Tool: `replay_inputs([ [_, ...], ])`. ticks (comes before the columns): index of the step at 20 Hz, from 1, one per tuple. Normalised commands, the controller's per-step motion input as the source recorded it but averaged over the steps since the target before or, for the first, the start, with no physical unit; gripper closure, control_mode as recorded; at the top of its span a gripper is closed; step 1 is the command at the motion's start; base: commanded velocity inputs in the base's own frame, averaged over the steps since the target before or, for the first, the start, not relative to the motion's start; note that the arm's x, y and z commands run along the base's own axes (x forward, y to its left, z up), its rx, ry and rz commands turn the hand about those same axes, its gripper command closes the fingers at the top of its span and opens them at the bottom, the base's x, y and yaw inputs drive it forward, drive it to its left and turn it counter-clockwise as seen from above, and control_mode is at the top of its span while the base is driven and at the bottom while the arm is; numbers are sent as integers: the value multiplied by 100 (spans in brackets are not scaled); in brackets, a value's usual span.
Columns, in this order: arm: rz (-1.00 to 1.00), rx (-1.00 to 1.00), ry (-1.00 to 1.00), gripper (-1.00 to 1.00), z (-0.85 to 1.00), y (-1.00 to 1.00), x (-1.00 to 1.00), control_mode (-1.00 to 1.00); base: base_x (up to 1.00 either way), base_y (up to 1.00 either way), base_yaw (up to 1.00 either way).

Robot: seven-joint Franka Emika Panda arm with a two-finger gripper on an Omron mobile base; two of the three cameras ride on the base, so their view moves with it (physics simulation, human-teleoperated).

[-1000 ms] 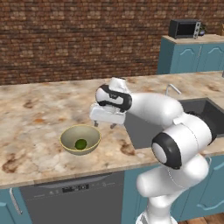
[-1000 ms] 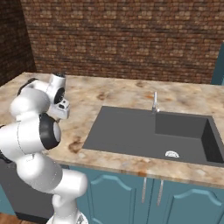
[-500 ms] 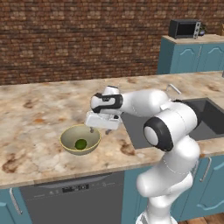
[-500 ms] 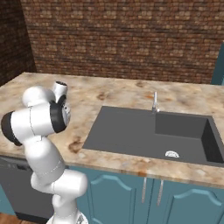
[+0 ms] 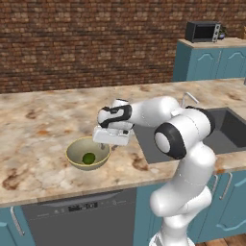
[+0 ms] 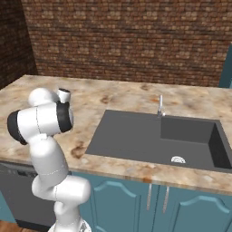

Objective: Move the glass cup from next to the sink to the open cabinet. Then, move the bowl with the lime to the fridge to clear the area for faucet cleaning.

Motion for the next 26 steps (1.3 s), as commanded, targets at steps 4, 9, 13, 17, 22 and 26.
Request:
replay_inputs([
  [4, 0, 0, -4, 100, 19, 0, -4, -100, 0, 0, 0],
  [9, -4, 6, -11, 100, 92, -23, -37, -100, 0, 0, 0],
  [13, -15, 23, -6, 100, 100, -62, -71, -100, 0, 0, 0],
  [17, -26, 40, 0, 100, 95, -95, -89, -100, 0, 0, 0],
  [22, -46, 37, 0, 100, 45, -98, -68, -100, 0, 0, 0],
  [26, 0, 0, 0, 100, 0, 0, 0, 100, -14, -44, -83],
])
